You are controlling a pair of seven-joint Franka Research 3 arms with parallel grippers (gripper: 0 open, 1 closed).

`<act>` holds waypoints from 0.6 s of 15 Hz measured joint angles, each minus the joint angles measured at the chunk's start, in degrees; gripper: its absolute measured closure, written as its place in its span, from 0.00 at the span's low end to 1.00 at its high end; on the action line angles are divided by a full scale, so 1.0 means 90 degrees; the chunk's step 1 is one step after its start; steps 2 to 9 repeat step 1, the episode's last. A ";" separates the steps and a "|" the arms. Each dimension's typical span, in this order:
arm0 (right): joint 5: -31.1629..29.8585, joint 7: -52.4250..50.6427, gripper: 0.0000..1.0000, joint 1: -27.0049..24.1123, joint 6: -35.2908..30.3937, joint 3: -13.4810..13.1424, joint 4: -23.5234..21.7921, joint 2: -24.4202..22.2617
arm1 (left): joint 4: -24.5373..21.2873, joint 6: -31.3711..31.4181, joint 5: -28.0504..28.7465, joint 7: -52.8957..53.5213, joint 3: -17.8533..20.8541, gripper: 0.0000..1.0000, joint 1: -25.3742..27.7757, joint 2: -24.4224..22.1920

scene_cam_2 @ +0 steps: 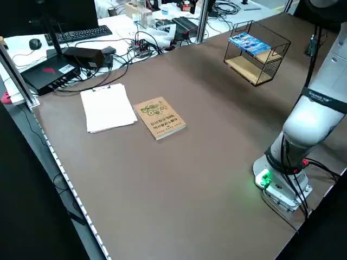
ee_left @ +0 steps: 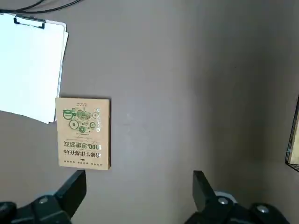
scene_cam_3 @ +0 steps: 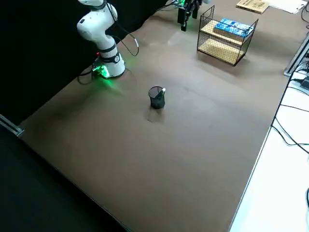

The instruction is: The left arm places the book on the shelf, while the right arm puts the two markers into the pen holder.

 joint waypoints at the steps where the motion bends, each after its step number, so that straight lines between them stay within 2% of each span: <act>1: -0.0013 -0.0002 0.00 0.0000 0.0032 0.0001 -0.0181 -0.0158 | -0.0001 0.0000 0.0000 0.0000 0.0000 0.00 0.0000 0.0000; 9: -0.0013 -0.0002 0.00 0.0000 0.0032 0.0001 -0.0181 -0.0158 | -0.0001 0.0000 0.0000 0.0000 0.0000 0.00 0.0000 0.0000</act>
